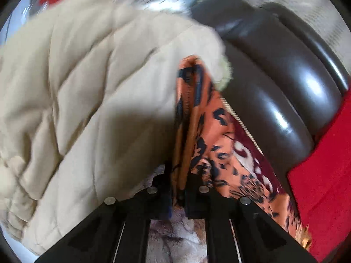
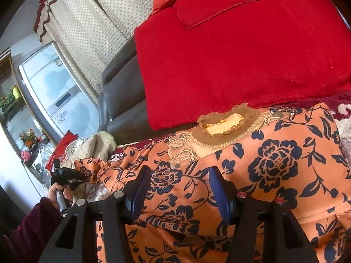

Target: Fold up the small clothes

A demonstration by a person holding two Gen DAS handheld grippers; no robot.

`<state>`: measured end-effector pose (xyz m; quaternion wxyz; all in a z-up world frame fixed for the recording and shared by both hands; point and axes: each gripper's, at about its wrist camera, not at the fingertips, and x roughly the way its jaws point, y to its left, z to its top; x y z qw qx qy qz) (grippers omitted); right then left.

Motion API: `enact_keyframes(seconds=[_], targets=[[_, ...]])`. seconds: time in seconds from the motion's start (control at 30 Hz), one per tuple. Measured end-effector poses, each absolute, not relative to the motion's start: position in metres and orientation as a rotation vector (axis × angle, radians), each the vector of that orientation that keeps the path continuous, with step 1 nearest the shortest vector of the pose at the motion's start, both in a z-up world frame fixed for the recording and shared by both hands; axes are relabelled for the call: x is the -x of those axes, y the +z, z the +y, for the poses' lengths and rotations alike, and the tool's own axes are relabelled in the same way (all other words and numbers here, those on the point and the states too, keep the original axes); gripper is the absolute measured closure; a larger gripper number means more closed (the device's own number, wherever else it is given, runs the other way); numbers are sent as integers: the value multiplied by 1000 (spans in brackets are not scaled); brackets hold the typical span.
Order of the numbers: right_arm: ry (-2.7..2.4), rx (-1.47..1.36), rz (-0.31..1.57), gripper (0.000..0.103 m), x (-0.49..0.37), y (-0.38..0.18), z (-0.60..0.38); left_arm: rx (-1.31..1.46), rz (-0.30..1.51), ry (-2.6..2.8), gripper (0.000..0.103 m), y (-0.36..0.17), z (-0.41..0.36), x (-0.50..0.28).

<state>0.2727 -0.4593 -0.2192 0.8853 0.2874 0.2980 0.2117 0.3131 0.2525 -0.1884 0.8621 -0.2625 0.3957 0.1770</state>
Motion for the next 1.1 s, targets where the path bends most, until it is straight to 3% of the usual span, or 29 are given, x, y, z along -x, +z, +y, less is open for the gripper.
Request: enact_keyframes(seconds=[0.17, 0.43, 0.67, 0.7, 0.77, 0.8, 0.83, 1.1], targets=[[395, -641, 605, 44, -275, -219, -469, 307, 784, 230, 96, -126, 187, -304], [301, -798, 558, 44, -271, -217, -521, 78, 768, -224, 96, 2, 14, -268], [218, -926, 514, 43, -261, -218, -585, -26, 815, -588, 93, 46, -148, -228], [212, -945, 512, 43, -259, -220, -593, -37, 840, -659, 84, 48, -169, -221], [204, -998, 511, 31, -255, -225, -612, -77, 846, -739, 54, 48, -196, -207], [205, -1022, 509, 29, -253, -227, -618, -100, 825, -745, 34, 48, -205, -201], [221, -1060, 507, 28, -252, -230, -626, -110, 800, -739, 29, 47, -208, -198], [240, -1122, 601, 28, -259, -242, -639, -72, 871, -539, 28, -14, -172, -230]])
